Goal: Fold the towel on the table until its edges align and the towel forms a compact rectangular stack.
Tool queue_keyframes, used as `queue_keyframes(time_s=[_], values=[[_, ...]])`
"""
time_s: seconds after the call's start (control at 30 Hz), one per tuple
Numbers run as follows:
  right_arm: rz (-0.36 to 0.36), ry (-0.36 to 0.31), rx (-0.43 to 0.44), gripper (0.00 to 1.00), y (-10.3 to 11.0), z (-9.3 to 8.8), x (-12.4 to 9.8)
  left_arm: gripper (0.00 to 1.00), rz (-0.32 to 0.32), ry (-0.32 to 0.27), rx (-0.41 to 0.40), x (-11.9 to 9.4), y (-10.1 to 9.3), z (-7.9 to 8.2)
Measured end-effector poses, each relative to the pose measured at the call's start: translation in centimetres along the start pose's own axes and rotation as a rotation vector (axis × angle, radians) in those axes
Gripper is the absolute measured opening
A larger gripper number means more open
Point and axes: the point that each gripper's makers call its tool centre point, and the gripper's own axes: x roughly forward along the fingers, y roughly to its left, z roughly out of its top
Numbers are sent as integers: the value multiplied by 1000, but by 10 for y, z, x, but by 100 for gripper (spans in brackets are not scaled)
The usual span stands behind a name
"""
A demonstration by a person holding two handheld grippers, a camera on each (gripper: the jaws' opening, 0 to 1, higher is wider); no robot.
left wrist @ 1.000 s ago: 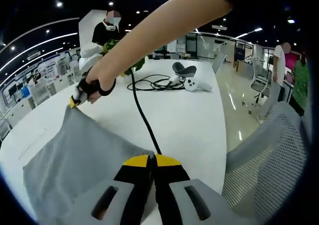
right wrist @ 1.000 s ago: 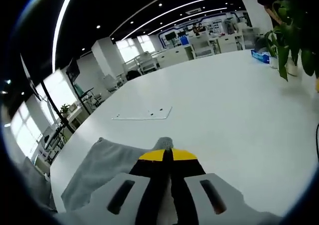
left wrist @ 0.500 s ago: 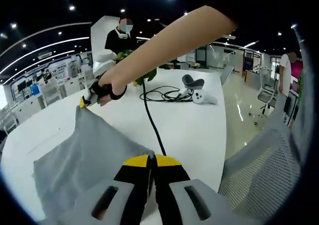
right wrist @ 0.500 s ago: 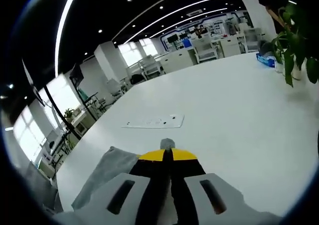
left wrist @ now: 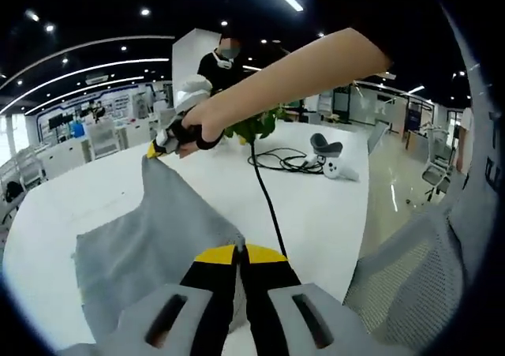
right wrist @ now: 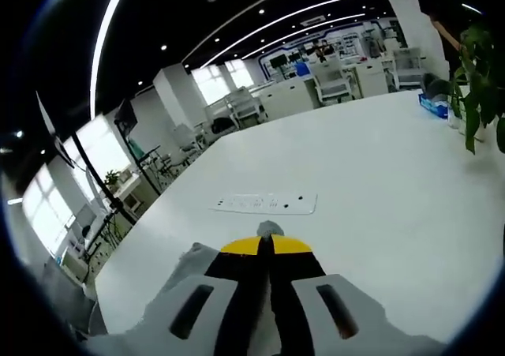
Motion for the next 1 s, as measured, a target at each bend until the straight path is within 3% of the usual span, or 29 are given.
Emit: queue_keyframes(time_s=[0.4, 0.53, 1.0], values=[[3, -5, -19, 0, 46, 7, 15, 3, 37, 2, -70, -44, 39, -15], [13, 3, -40, 0, 63, 9, 22, 3, 59, 38, -78, -54, 51, -28], [46, 15, -37, 0, 113, -3, 52, 3, 112, 24, -167, -93, 76, -46]])
